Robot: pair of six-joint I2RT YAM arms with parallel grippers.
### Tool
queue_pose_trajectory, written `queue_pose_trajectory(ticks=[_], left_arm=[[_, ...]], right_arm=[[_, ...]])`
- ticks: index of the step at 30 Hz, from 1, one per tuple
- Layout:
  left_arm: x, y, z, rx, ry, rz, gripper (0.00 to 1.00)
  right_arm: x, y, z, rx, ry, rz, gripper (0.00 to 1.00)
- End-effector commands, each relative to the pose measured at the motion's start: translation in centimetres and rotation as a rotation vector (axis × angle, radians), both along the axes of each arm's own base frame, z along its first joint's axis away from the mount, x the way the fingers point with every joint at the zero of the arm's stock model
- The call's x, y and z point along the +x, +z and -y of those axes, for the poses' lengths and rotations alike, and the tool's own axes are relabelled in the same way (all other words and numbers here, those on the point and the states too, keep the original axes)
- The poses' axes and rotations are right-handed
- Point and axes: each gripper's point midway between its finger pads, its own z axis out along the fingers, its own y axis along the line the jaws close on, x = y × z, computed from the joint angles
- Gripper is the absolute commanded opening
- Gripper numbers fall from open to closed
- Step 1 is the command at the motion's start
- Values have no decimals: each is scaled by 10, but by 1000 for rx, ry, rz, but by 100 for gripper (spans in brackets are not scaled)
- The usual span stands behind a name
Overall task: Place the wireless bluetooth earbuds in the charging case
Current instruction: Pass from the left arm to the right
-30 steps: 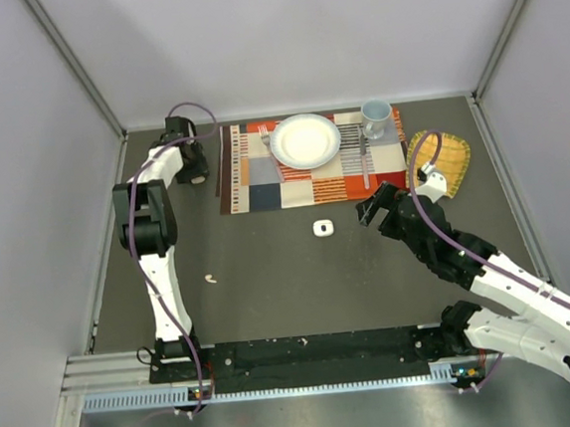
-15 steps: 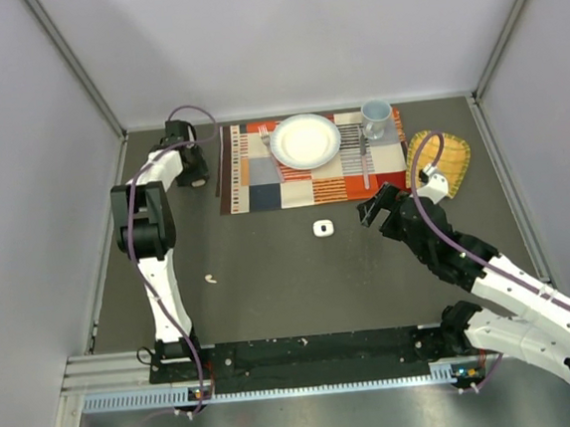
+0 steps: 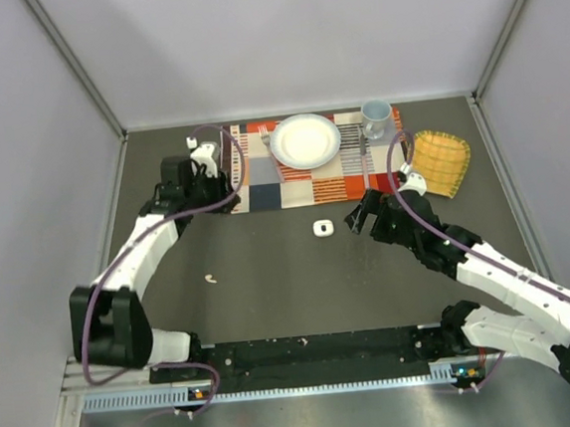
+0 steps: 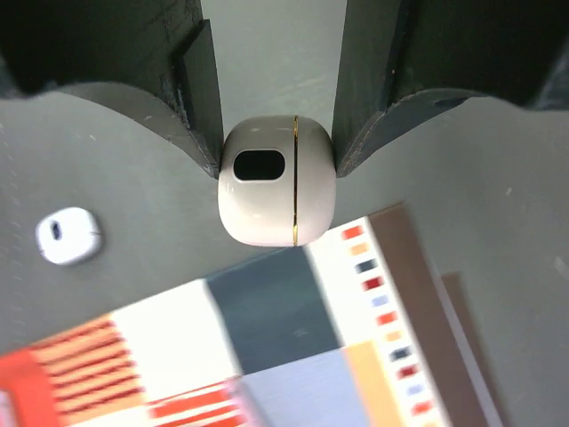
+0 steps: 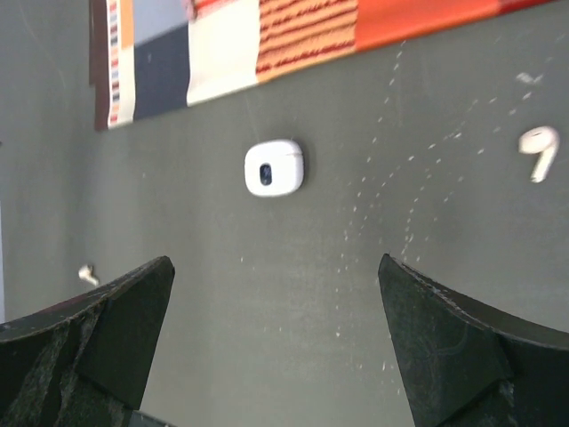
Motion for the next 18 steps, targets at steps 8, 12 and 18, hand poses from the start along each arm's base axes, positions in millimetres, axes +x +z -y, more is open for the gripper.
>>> queue_pose_trajectory(ticks=[8,12,18], left_arm=[[-107,57,106,-28,-635,548,8],[-135,64,122,-76,-741,594,7],[-159,72,137,-86,-825,667,6]], right_arm=[[-21,49,-76,234,423,87,91],[-26,54,-83,269,474,95,86],[-36,55,-99,312,587,96,78]])
